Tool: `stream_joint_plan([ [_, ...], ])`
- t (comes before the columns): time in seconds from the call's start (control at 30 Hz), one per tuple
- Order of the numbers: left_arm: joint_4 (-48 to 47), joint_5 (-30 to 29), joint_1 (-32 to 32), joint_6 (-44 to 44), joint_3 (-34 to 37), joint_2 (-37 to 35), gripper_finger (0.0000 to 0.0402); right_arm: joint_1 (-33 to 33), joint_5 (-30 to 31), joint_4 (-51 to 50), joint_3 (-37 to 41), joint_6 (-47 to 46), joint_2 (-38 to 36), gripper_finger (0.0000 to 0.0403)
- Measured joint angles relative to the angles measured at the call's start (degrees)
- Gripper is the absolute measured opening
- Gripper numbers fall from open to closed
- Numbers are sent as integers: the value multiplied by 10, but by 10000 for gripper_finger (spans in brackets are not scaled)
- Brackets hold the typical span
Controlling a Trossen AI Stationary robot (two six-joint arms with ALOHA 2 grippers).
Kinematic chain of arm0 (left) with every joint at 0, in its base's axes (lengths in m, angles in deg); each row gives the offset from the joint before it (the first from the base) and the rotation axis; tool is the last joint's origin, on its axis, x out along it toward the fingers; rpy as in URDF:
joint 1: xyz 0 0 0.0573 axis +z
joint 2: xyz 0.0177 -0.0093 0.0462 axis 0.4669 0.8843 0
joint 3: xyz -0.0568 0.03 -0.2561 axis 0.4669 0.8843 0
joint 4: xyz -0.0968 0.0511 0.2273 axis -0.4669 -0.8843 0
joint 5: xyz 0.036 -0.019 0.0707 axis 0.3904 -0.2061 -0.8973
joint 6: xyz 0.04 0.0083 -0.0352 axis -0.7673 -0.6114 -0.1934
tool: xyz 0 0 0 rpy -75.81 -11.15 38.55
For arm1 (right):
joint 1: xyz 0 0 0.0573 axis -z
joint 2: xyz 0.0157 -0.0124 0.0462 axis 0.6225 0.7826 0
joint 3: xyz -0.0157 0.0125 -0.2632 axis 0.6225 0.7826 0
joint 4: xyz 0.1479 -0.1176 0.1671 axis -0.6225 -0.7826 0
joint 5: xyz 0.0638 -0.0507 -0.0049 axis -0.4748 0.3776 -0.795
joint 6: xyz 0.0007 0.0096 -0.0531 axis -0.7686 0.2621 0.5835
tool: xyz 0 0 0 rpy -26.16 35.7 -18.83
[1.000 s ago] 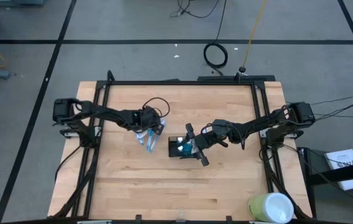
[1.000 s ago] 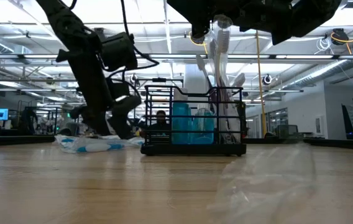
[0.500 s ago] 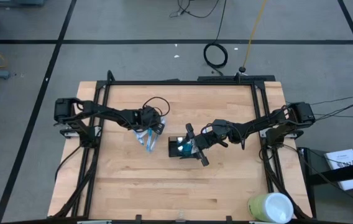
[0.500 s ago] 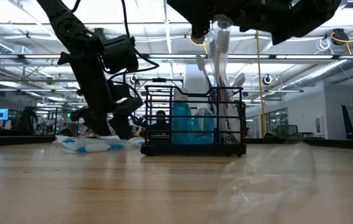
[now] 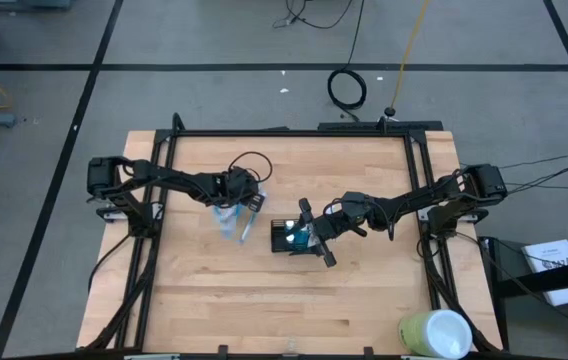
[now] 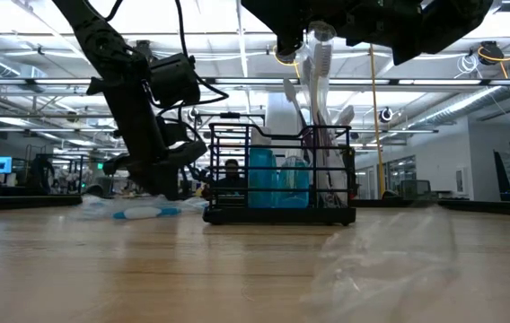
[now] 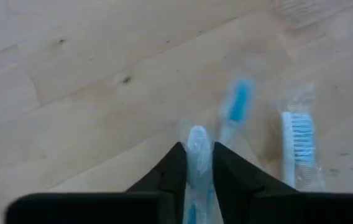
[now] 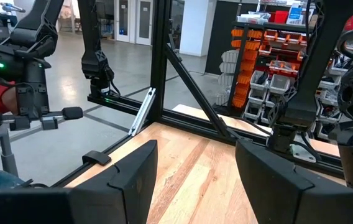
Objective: Pick & Place toothbrushing station
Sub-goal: Put the blue toothbrush into the left section of the wire organizer
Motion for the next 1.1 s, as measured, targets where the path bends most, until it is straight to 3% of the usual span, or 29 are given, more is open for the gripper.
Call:
stream_joint_plan([
  [0.07,-1,5,-1,-9,-1,0,50,0,0,0,0,0,0,210],
  [0.33,0,-5,-37,-35,-20,-65,50,0,0,0,0,0,0,210],
  [0.47,-3,-51,-77,-48,-20,-136,50,0,0,0,0,0,0,210],
  [0.6,41,-139,-144,-108,-20,-204,50,0,0,0,0,0,0,210],
  [0.7,141,-219,-209,-206,-18,-229,50,0,0,0,0,0,0,210],
  [0.83,341,-298,-282,-388,18,-225,50,0,0,0,0,0,0,210],
  [0.93,531,-283,-298,-492,69,-207,50,0,0,0,0,0,0,210],
  [1.1,817,-152,-281,-576,154,-155,50,0,0,0,0,0,0,210],
])
